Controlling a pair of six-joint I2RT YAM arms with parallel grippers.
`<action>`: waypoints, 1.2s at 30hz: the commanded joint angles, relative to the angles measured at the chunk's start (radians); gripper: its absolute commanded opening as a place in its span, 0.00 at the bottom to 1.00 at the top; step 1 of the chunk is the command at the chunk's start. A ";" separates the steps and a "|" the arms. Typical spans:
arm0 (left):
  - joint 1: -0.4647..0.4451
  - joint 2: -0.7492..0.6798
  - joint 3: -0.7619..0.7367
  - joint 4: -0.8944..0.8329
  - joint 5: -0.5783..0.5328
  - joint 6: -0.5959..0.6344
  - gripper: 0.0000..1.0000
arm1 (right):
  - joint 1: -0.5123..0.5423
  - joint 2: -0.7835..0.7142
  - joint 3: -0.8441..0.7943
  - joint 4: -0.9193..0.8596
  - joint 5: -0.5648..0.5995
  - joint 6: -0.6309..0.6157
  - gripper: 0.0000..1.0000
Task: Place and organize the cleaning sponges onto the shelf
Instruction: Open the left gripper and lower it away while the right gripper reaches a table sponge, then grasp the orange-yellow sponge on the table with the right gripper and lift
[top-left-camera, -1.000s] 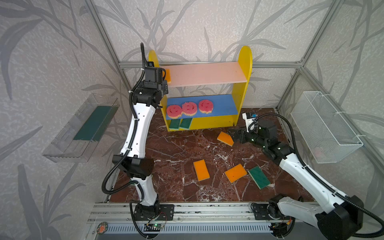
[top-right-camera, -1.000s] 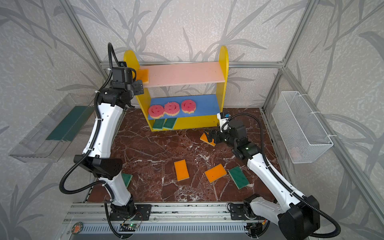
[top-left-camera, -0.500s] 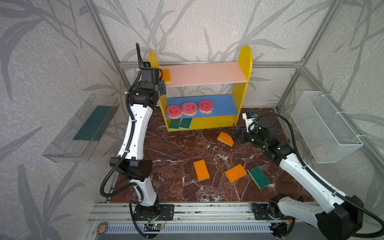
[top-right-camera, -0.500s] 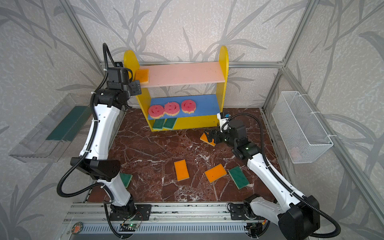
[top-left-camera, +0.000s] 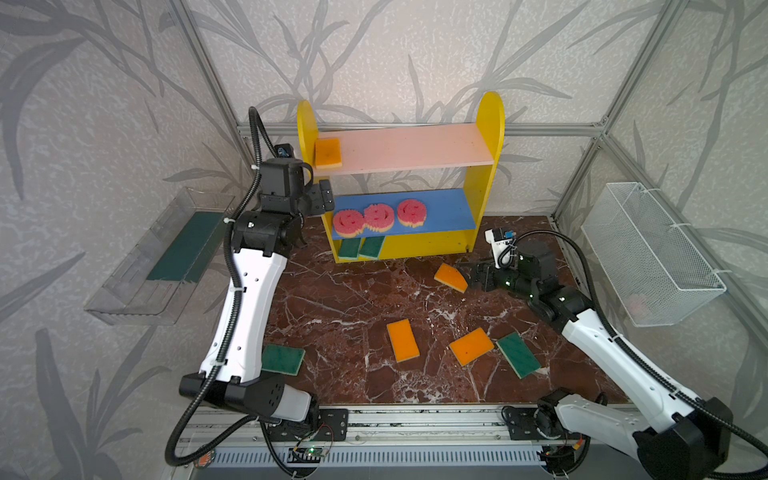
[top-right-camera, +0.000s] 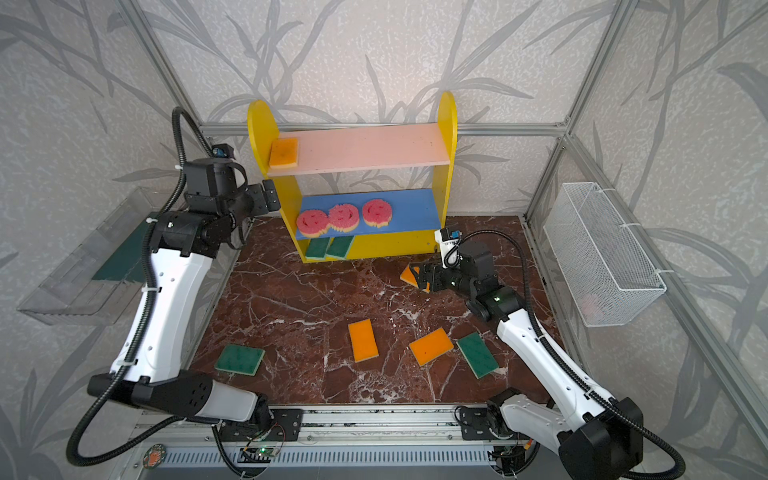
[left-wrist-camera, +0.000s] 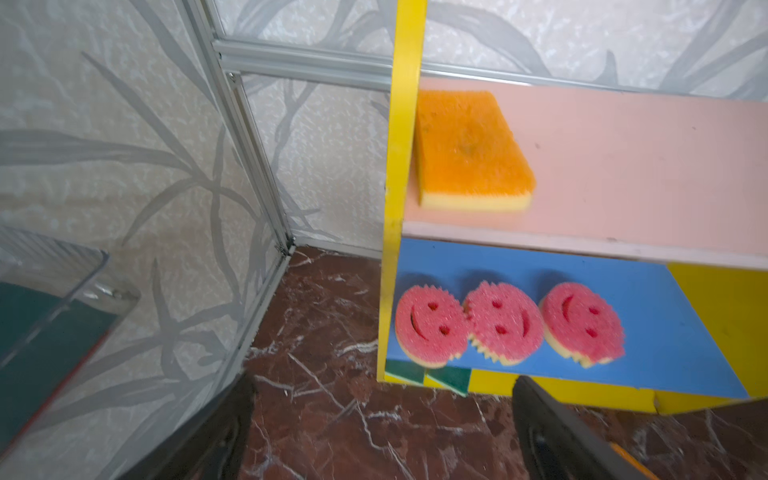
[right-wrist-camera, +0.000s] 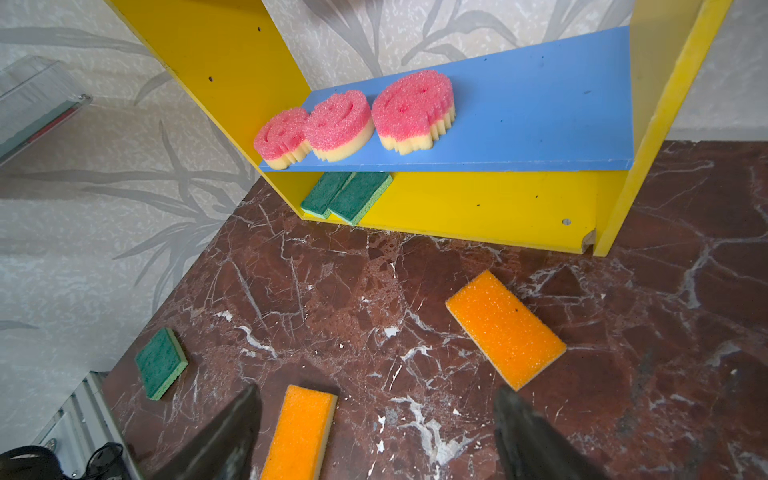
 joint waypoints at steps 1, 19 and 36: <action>-0.037 -0.127 -0.182 0.030 0.090 -0.086 0.95 | 0.020 -0.027 -0.020 -0.072 -0.052 0.013 0.77; -0.196 -0.506 -1.082 0.225 0.251 -0.341 0.90 | 0.335 0.317 -0.225 0.180 -0.219 0.275 0.61; -0.200 -0.637 -1.331 0.323 0.207 -0.442 0.91 | 0.445 0.516 -0.256 0.286 -0.226 0.318 0.52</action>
